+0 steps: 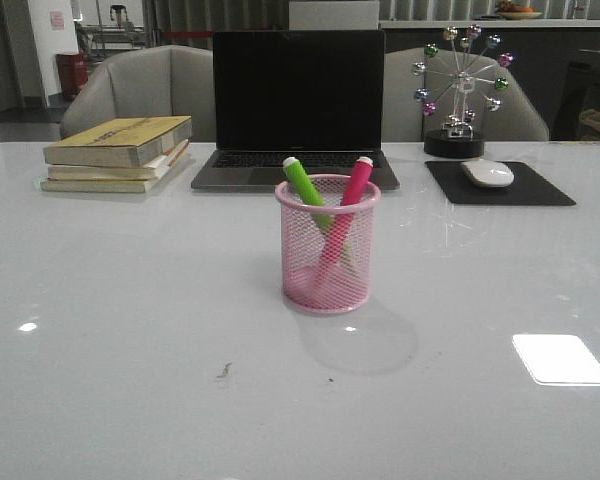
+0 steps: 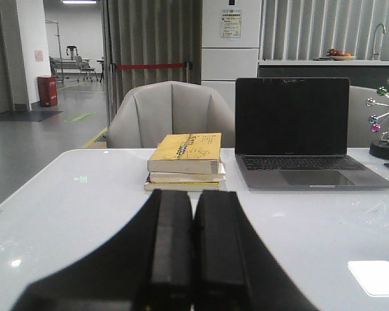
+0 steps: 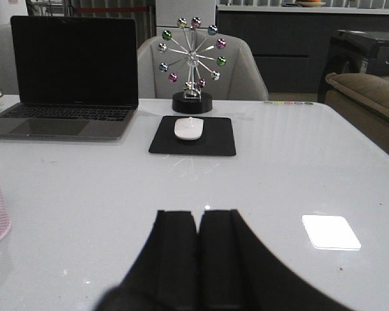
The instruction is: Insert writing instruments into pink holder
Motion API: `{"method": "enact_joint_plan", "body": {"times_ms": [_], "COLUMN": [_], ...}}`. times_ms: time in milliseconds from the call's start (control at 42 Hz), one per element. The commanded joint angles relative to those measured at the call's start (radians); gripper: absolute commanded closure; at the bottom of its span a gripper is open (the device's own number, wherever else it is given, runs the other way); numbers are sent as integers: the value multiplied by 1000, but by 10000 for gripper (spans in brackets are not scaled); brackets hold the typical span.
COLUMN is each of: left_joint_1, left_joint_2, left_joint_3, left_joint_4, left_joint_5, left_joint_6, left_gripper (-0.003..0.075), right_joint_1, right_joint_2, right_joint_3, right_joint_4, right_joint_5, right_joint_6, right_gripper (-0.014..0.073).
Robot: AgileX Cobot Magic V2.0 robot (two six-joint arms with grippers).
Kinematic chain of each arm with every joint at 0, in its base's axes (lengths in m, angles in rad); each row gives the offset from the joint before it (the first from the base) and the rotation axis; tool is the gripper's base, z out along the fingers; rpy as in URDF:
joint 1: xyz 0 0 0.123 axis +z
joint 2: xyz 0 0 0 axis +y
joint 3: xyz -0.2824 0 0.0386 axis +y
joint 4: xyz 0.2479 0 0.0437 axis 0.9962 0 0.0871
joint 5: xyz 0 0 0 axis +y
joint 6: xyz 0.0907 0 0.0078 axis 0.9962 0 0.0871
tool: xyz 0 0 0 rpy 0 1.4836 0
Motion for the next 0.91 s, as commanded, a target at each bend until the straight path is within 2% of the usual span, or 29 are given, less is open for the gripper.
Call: {"method": "enact_joint_plan", "body": {"times_ms": [0,262,882], "left_joint_1": [2,2,2], "left_joint_2": [-20,-20,-20], "left_joint_3": [6,6,6], "left_joint_4": [0,0,0], "left_joint_5": [-86,-86,-86], "left_joint_6": [-8,-8,-8], "left_gripper": [623,623,623], "right_joint_1": [3,43,40], "right_joint_2": [-20,-20,-20], "right_joint_3": [-5,-5,-5], "right_joint_4": [-1,-15,-15], "right_joint_5": [-132,-148,-144], "right_joint_6": [-10,-10,-10], "right_gripper": [516,516,516]}}
